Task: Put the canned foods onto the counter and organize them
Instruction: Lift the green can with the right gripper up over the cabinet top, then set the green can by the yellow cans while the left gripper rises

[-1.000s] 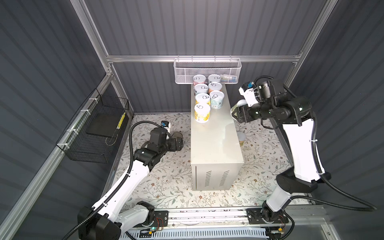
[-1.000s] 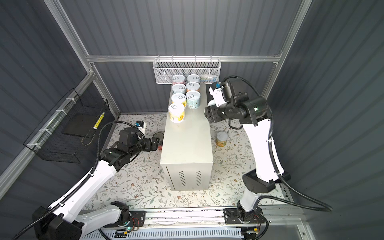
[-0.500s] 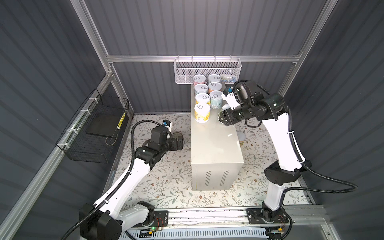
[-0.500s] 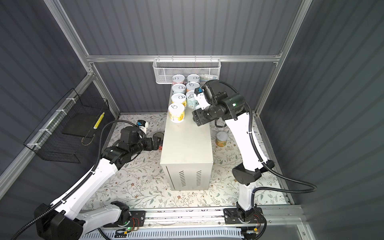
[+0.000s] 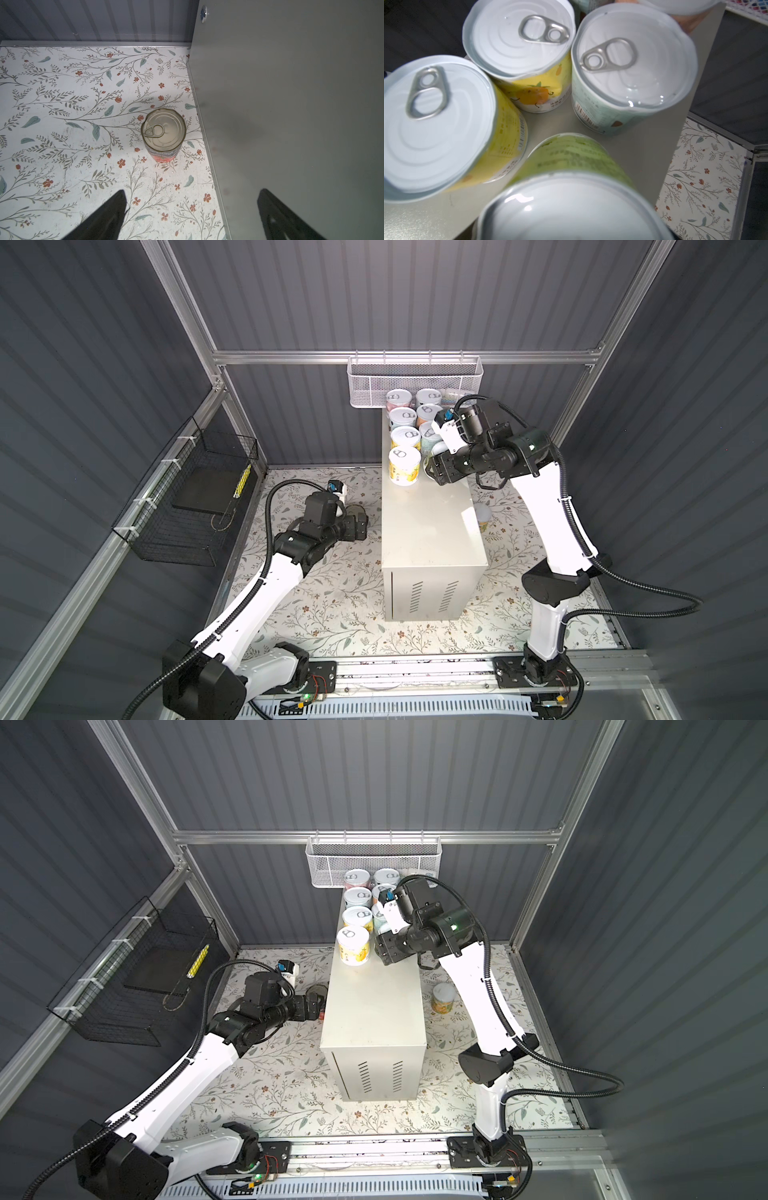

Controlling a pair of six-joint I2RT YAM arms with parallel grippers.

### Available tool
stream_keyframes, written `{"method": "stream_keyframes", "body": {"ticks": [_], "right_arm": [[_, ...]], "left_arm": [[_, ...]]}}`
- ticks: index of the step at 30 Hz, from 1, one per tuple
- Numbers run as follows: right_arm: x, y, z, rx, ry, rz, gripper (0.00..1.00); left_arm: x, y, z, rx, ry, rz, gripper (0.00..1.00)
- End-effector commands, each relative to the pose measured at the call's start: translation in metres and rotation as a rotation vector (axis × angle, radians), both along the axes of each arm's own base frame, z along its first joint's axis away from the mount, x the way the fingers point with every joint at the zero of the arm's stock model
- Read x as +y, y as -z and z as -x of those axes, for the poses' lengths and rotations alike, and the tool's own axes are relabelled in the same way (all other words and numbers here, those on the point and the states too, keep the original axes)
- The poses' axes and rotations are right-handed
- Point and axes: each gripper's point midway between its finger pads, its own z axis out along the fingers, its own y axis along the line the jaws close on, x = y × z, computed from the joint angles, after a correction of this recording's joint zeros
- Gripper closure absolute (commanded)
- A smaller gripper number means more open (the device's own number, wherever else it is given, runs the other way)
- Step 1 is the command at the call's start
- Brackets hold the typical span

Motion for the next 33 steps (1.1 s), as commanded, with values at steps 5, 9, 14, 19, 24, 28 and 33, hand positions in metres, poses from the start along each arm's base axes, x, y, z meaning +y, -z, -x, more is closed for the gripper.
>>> {"method": "stream_keyframes", "body": {"ticks": [5,9,14,19,24,28,33], "right_arm": [[0.001,0.019,0.001,0.046,-0.005,0.056,0.34],[0.001,0.012,0.002,0.025,-0.006,0.043,0.02],[0.008,0.003,0.004,0.005,-0.037,0.000,0.01],[0.007,-0.018,0.006,-0.054,-0.040,-0.043,0.01],[0.003,-0.053,0.021,-0.127,-0.066,-0.117,0.01],[-0.004,-0.073,0.036,-0.171,-0.071,-0.164,0.01],[-0.019,-0.086,0.058,-0.216,-0.062,-0.217,0.02]], "left_arm": [[-0.003,-0.009,-0.004,-0.016,0.013,0.005,0.01],[-0.003,-0.008,-0.005,-0.016,0.009,0.003,0.01],[-0.004,-0.006,-0.007,-0.016,0.009,0.003,0.01],[-0.004,-0.008,-0.008,-0.019,0.008,0.006,0.00],[-0.004,-0.012,-0.009,-0.028,0.005,0.007,0.01],[-0.002,-0.023,-0.010,-0.048,-0.014,0.018,0.01],[0.010,-0.057,-0.013,-0.100,-0.059,-0.015,0.02]]}}
